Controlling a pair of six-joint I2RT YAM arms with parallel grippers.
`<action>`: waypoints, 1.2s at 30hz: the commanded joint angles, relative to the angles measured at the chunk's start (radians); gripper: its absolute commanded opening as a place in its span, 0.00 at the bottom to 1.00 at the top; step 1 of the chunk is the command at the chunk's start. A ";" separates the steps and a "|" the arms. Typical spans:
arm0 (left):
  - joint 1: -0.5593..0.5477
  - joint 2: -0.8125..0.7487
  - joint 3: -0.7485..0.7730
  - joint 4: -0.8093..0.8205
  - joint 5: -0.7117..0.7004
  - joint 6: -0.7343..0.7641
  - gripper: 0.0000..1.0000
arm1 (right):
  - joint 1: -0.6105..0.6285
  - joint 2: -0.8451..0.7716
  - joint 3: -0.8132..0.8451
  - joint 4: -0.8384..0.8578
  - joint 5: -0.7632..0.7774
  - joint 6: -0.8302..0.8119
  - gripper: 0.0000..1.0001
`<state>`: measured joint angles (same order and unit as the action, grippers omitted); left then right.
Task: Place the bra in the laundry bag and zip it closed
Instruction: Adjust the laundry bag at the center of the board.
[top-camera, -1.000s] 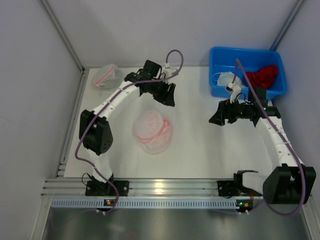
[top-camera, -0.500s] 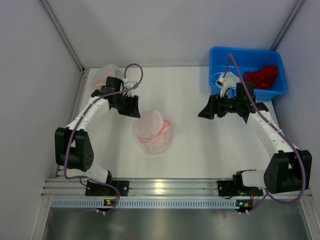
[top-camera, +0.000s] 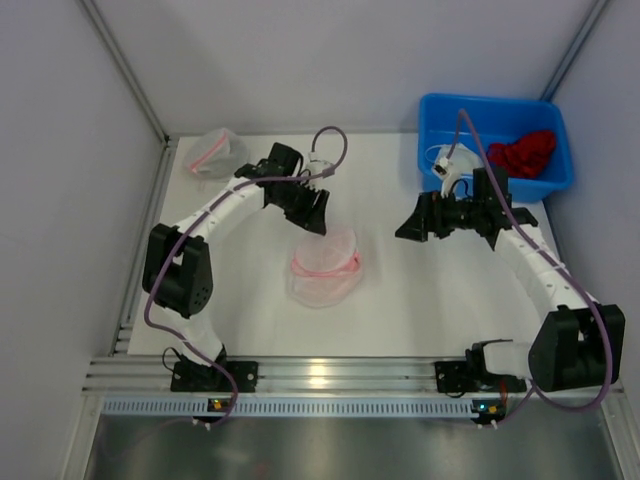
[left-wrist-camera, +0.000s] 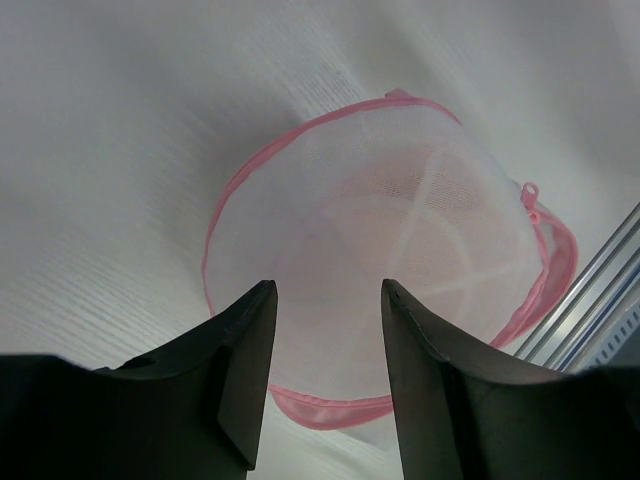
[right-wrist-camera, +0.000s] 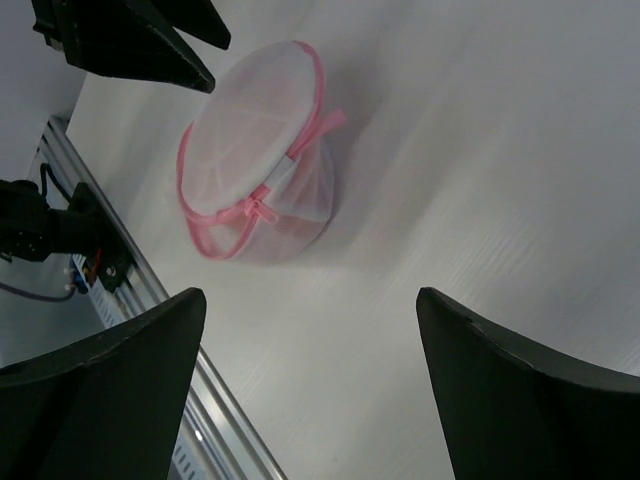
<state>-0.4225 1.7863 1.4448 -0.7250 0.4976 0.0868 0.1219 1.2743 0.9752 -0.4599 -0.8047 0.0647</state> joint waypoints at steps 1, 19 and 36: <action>-0.009 0.013 0.078 0.018 0.053 0.045 0.52 | 0.010 -0.029 -0.041 0.015 -0.042 0.032 0.88; 0.093 -0.068 -0.146 -0.002 0.022 -0.019 0.52 | 0.053 0.174 -0.158 0.405 -0.125 0.372 0.92; 0.018 0.156 0.088 -0.002 0.120 -0.013 0.50 | 0.149 0.332 -0.176 0.504 -0.148 0.461 0.90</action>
<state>-0.4038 1.9404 1.4837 -0.7341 0.5800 0.0479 0.2367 1.5806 0.7982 -0.0257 -0.9272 0.5041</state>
